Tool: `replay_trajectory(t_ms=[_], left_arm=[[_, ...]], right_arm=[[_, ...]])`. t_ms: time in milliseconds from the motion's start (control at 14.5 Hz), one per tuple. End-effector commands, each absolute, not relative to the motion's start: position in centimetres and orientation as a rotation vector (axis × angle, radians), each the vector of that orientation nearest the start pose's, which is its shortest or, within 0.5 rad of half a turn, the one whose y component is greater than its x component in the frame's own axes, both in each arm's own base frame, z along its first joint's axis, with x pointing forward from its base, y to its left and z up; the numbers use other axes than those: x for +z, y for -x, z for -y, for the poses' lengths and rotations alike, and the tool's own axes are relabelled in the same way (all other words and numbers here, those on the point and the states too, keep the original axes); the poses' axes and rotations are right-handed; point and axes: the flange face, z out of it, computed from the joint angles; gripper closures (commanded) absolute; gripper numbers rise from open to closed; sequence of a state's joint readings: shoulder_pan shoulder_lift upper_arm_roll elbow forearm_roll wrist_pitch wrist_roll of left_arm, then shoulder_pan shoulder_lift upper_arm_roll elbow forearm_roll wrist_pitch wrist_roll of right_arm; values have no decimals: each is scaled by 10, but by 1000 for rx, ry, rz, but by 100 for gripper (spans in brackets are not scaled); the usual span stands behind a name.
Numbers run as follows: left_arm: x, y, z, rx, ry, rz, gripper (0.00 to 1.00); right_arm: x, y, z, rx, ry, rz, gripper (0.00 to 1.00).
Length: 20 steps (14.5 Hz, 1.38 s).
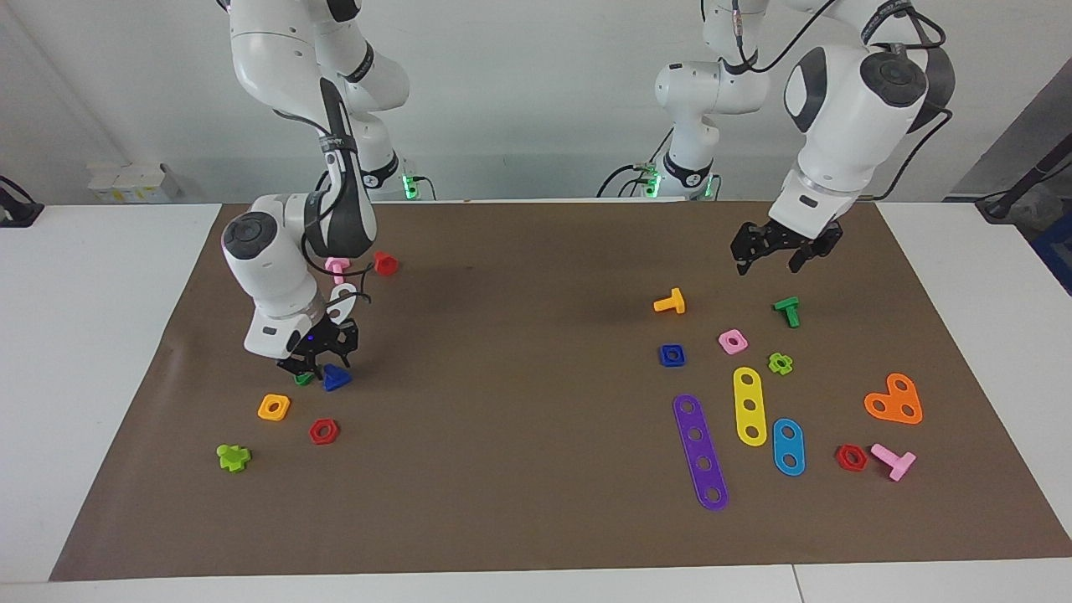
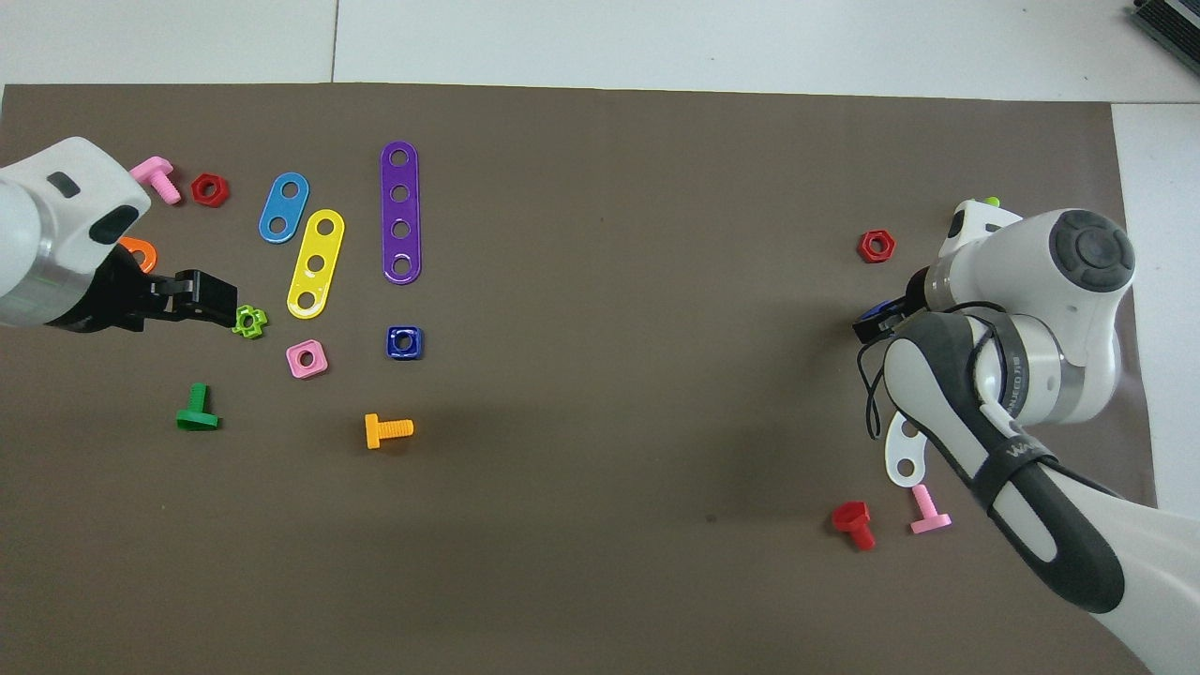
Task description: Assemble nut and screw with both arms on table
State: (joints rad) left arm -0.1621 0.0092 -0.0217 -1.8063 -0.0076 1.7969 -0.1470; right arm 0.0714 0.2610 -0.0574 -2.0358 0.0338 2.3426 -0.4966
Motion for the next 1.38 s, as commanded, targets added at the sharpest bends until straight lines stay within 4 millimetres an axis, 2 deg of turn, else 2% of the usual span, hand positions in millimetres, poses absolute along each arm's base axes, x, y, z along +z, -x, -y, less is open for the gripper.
replay_trajectory(t_ms=[0,138,275,412,481,756,962,1306], left_arm=[[489,-568,125,-17,3172,-35,7],[460,-576,146,-77,3201,27,7],[436,-574,148,-101,3209,36,8],[394,-576,168,-86,3207,9,8],[374,-578,172,-71,3204,24,9],[325,-574,188,-27,3196,13,12],[308,-565,192,-6,3191,3,15],[298,-556,196,31,3181,-27,21]], right_arm=[[317,-592,-6,-108,3030,775,57],[310,-590,-6,-112,3033,772,57],[299,-589,-5,-112,3034,774,57],[293,-590,-4,-106,3035,771,57],[294,-590,-4,-106,3035,769,57],[296,-591,-4,-102,3035,767,57],[304,-592,-5,-84,3029,772,57],[309,-592,-5,-82,3028,772,57]])
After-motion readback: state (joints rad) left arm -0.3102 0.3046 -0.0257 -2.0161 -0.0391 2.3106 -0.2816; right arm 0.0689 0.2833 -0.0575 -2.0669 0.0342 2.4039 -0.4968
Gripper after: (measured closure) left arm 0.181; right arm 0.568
